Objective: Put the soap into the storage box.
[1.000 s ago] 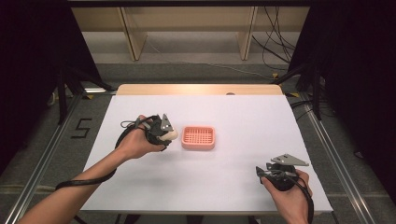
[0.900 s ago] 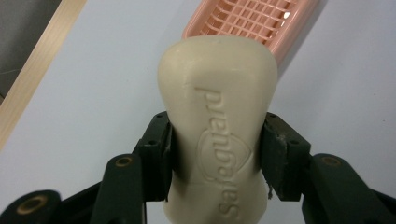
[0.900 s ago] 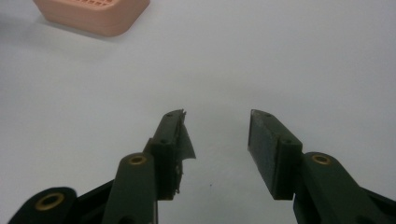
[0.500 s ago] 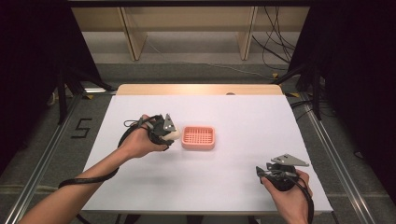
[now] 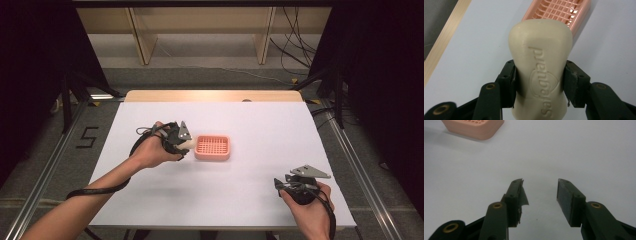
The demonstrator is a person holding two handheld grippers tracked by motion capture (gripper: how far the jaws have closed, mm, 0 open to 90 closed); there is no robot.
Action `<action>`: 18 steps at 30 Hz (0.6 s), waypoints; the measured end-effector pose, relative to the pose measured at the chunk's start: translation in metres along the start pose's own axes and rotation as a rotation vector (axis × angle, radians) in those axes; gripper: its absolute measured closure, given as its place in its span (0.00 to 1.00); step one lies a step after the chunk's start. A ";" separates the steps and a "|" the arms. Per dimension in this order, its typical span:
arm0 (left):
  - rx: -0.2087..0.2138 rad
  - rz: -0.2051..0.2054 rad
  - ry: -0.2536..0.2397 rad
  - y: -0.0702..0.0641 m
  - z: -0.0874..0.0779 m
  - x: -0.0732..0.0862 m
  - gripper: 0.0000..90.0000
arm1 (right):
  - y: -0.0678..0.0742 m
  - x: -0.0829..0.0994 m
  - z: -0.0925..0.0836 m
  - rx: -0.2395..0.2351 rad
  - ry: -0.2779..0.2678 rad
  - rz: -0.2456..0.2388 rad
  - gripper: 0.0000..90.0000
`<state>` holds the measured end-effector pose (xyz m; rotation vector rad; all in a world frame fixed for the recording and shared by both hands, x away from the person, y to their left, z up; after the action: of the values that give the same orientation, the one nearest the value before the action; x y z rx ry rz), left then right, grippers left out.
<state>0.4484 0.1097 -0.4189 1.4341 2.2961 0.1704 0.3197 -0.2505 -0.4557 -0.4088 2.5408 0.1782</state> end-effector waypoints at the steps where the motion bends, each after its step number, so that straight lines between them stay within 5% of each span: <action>1: -0.002 0.005 -0.002 0.000 0.000 -0.001 0.55 | 0.000 0.000 0.000 0.000 -0.001 0.000 0.63; 18: -0.006 0.034 -0.008 -0.001 0.005 -0.010 0.55 | 0.000 0.000 0.000 -0.001 0.000 0.001 0.63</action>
<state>0.4535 0.0994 -0.4208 1.4688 2.2646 0.1810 0.3197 -0.2505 -0.4558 -0.4085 2.5406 0.1799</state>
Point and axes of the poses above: each handheld gripper's, and its own axes: z roughly forward along the jaws, x roughly out of its underside, y roughly to its left, the point moved 2 cm from there along z, roughly forward along the jaws, and after that the axes turned 13 degrees about y, right-handed, at the moved point
